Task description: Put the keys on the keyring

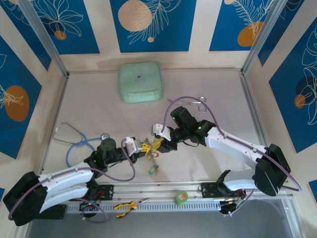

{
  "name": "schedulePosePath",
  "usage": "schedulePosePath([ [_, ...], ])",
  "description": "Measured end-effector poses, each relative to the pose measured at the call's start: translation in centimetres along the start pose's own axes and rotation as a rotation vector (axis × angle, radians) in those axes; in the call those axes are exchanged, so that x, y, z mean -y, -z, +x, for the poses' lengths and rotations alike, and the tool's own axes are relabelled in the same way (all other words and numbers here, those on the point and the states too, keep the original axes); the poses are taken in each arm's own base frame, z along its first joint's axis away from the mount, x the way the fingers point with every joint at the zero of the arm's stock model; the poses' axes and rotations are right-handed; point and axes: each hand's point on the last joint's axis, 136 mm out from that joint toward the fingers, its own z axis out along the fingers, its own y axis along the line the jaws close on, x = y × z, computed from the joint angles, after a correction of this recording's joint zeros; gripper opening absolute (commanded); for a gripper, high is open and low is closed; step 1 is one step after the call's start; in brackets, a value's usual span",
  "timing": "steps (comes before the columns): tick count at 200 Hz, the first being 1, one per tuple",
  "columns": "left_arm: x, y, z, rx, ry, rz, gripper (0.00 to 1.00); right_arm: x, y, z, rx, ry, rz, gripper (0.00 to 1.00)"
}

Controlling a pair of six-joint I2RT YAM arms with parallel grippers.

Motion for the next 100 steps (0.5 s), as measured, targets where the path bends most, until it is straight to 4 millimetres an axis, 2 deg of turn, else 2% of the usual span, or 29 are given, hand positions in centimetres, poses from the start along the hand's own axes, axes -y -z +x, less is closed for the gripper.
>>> schedulePosePath([
  [31,-0.02,0.03,-0.17,0.014,0.008,-0.002,0.00,0.05,-0.65,0.33,0.014,-0.042,-0.005,0.29],
  [68,-0.02,0.03,-0.21,0.016,0.011,-0.003,0.00,0.26,-0.97,0.11,0.026,-0.056,-0.010,0.00],
  [100,-0.02,0.08,-0.01,0.012,0.015,-0.005,0.00,0.27,-0.97,0.33,0.022,-0.081,-0.016,0.00],
])
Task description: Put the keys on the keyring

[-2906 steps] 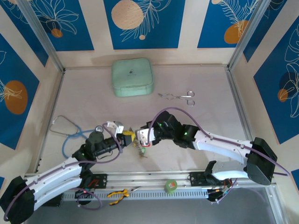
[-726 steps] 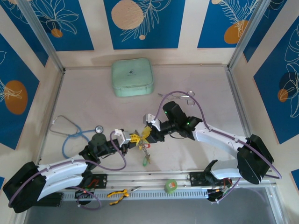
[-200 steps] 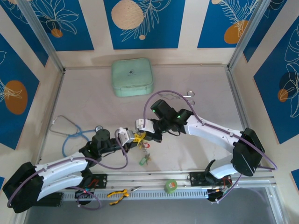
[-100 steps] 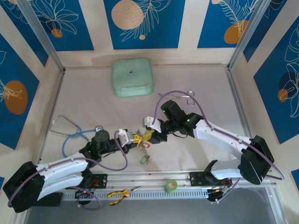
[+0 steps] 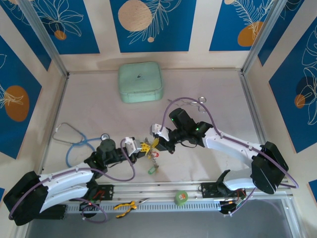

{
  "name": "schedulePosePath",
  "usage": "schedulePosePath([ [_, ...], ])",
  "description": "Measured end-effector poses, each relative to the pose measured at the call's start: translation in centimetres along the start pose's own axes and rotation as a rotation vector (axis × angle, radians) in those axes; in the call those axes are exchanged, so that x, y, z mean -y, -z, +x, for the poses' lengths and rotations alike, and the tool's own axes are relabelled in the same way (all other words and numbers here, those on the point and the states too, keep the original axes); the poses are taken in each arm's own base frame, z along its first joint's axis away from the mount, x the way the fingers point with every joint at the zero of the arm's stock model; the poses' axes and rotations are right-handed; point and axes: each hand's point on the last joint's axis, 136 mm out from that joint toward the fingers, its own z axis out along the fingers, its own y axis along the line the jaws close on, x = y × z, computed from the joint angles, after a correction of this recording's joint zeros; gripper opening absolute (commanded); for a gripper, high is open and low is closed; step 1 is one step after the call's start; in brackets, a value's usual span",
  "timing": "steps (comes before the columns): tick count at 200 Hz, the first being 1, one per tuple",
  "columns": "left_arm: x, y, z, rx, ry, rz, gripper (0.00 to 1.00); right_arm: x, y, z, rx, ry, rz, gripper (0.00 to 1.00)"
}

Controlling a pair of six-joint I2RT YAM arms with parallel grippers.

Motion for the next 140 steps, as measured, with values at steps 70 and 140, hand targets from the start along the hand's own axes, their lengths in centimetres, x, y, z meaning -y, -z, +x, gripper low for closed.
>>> schedulePosePath([
  [70,0.2,0.1,-0.1,0.015,-0.006,0.006,0.00,0.3,-1.1,1.5,-0.061,-0.106,-0.051,0.20],
  [140,0.5,0.2,-1.3,0.071,-0.015,0.026,0.00,0.0,0.3,-0.3,0.042,-0.029,-0.007,0.27],
])
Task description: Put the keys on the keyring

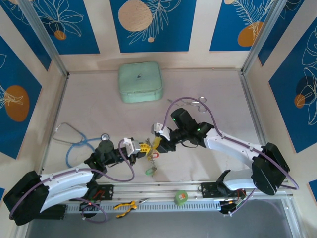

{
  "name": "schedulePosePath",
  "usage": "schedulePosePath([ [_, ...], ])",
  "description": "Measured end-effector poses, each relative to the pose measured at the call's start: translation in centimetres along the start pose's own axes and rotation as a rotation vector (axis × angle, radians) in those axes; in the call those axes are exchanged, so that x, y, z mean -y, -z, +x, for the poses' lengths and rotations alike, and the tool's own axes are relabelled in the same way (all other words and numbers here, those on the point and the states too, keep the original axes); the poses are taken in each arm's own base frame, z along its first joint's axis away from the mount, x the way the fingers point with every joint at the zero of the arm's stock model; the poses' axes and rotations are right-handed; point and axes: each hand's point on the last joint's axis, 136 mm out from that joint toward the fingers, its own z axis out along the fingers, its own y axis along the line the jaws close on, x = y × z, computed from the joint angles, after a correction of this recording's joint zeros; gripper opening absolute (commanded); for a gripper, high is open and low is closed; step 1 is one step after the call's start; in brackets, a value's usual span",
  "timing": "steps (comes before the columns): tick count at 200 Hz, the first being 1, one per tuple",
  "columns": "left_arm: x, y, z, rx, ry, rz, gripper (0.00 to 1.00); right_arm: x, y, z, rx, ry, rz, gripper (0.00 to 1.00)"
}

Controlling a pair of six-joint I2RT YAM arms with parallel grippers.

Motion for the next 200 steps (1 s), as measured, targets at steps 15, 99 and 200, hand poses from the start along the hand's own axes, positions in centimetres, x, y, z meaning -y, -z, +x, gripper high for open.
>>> schedulePosePath([
  [15,0.0,-0.1,0.1,0.000,0.002,0.000,0.00,0.0,0.0,-0.3,0.009,0.011,-0.001,0.26],
  [99,-0.2,-0.1,0.7,-0.015,0.036,-0.009,0.22,-0.3,-0.9,0.0,0.002,0.043,-0.032,0.00],
  [200,-0.7,-0.2,1.7,-0.174,0.016,-0.019,0.12,-0.1,-1.4,0.1,-0.262,0.235,0.032,0.00],
])
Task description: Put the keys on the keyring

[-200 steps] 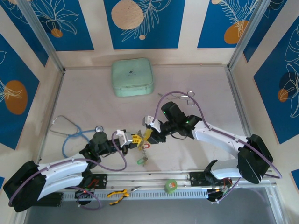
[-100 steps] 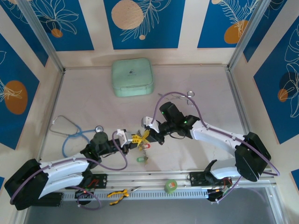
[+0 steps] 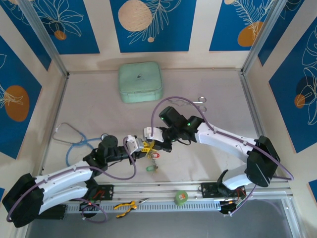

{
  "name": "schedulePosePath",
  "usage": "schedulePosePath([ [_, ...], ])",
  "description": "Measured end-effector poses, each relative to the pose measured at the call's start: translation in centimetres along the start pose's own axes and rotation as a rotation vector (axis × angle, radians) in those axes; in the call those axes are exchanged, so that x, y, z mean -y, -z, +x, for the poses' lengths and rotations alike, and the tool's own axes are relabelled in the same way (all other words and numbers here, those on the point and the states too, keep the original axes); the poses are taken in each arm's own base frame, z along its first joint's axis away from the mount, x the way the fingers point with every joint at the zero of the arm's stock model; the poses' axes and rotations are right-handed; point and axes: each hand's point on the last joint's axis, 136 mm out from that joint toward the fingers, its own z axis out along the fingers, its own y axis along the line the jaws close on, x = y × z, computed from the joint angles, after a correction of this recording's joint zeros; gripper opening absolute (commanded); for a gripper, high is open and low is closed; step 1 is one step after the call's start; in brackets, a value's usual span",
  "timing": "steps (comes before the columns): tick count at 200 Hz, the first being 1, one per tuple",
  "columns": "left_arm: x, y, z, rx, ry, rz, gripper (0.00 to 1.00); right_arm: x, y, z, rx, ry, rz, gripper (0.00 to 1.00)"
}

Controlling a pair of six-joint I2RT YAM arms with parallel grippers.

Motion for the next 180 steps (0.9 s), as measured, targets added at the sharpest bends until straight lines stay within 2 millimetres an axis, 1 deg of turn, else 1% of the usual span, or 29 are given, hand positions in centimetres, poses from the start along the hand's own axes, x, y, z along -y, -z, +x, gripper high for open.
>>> schedulePosePath([
  [21,0.0,-0.1,0.0,-0.014,-0.014,0.003,0.00,0.1,0.1,-0.1,-0.047,0.038,0.006,0.00],
  [30,0.0,-0.1,0.0,-0.012,-0.017,0.007,0.00,0.0,0.2,0.0,-0.051,0.042,0.002,0.00],
  [37,0.1,-0.1,0.0,-0.012,-0.017,0.010,0.00,-0.1,0.2,0.0,-0.046,0.038,-0.002,0.07],
  [41,0.1,-0.1,0.0,-0.011,-0.018,0.011,0.00,0.0,0.3,0.0,-0.041,0.032,-0.002,0.13],
  [46,0.1,-0.1,-0.1,-0.008,-0.019,0.013,0.00,0.1,0.3,0.1,-0.024,0.020,-0.003,0.19],
  [62,0.1,-0.1,-0.3,0.017,-0.025,0.008,0.00,0.1,0.8,0.1,0.055,-0.027,-0.013,0.24],
  [89,0.4,0.1,0.0,0.053,-0.015,0.008,0.00,0.2,1.7,0.6,0.175,-0.118,-0.017,0.25],
  [132,0.5,0.1,-0.3,0.099,0.009,0.016,0.00,-0.2,1.5,-0.4,0.281,-0.147,-0.069,0.26],
  [180,0.4,0.1,-1.2,0.141,0.017,0.016,0.00,-0.5,1.3,-0.9,0.328,-0.156,-0.110,0.25],
])
